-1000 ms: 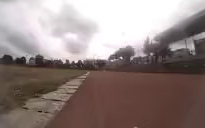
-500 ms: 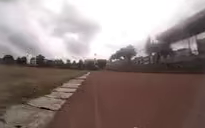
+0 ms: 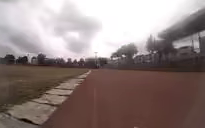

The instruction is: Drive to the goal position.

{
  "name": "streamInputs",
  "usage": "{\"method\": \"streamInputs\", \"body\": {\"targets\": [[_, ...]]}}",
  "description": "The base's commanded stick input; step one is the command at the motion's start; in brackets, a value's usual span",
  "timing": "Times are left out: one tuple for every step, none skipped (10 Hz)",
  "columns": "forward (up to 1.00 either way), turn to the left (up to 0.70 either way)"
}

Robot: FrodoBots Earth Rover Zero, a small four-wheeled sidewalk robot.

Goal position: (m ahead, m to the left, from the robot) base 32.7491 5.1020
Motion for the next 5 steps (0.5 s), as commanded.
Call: {"method": "streamInputs", "body": {"targets": [[1.0, 0.0], [1.0, 0.0], [1.0, 0.0], [1.0, 0.0], [1.0, 0.0]]}}
